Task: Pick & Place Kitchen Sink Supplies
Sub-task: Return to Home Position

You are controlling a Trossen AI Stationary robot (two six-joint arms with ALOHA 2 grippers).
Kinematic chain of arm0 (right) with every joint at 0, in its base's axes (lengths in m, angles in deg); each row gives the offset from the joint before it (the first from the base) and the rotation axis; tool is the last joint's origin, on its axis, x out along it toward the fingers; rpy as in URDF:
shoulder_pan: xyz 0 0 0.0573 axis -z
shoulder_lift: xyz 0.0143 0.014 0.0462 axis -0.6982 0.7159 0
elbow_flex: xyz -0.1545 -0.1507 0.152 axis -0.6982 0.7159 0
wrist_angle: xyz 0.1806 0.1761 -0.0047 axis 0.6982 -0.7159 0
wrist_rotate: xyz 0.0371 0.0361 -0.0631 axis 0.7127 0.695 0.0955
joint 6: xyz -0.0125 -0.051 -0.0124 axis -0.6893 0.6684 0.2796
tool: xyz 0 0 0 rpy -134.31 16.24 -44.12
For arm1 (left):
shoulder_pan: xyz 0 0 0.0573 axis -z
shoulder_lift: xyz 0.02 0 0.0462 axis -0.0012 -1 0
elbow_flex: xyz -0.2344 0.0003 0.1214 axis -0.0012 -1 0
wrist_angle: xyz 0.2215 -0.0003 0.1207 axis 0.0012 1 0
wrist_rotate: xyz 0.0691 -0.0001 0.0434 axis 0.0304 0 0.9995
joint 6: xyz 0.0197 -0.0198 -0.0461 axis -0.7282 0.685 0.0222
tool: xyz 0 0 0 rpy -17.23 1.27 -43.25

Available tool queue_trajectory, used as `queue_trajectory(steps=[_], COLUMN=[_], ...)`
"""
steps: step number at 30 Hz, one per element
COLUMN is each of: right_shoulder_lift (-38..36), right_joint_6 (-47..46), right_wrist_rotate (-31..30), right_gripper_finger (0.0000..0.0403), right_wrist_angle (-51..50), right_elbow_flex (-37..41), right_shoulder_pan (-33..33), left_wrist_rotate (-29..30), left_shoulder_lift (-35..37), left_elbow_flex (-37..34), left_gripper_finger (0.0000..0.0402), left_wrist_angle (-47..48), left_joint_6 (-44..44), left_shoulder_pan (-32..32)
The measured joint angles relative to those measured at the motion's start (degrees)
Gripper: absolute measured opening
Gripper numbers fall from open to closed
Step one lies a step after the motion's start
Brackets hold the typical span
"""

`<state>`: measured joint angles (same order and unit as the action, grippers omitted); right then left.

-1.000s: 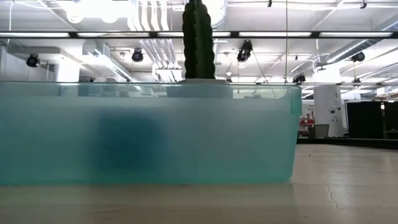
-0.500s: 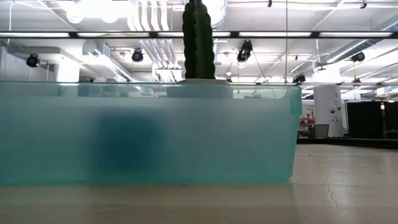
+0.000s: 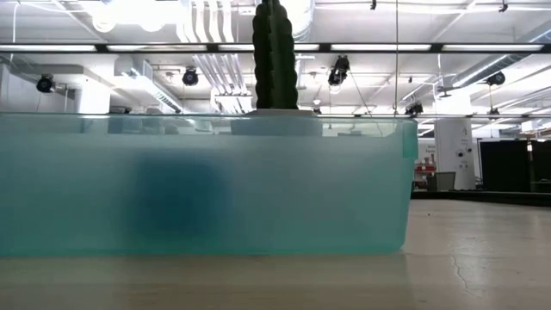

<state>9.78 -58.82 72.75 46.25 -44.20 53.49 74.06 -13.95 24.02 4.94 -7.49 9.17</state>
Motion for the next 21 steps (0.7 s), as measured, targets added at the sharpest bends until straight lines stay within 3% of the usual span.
queue_trajectory(steps=[3, 5, 14, 21], right_shoulder_lift=[-3.00, -4.36, -12.58, -20.23], right_joint_6=[3.44, -0.06, 2.31, 1.93], right_wrist_rotate=[-9.16, -10.78, -0.20, 2.94], right_gripper_finger=[0.0008, 0.0008, 0.0009, 0.0009], right_wrist_angle=[-4.88, -6.81, 17.58, 18.32], right_elbow_flex=[6.96, 11.17, 29.61, 38.28], right_shoulder_pan=[0.13, 0.05, 0.55, 0.52], left_wrist_rotate=[6.12, 7.64, 2.16, -4.19], left_shoulder_lift=[3.82, 5.57, 11.63, 17.05], left_elbow_flex=[-4.89, -8.50, -26.41, -39.68], left_gripper_finger=[0.0000, 0.0000, 0.0000, 0.0000], left_wrist_angle=[4.84, 6.48, -10.02, -23.99], left_joint_6=[-0.37, 3.47, -0.67, -2.72], left_shoulder_pan=[0.00, 0.00, 0.04, 0.02])
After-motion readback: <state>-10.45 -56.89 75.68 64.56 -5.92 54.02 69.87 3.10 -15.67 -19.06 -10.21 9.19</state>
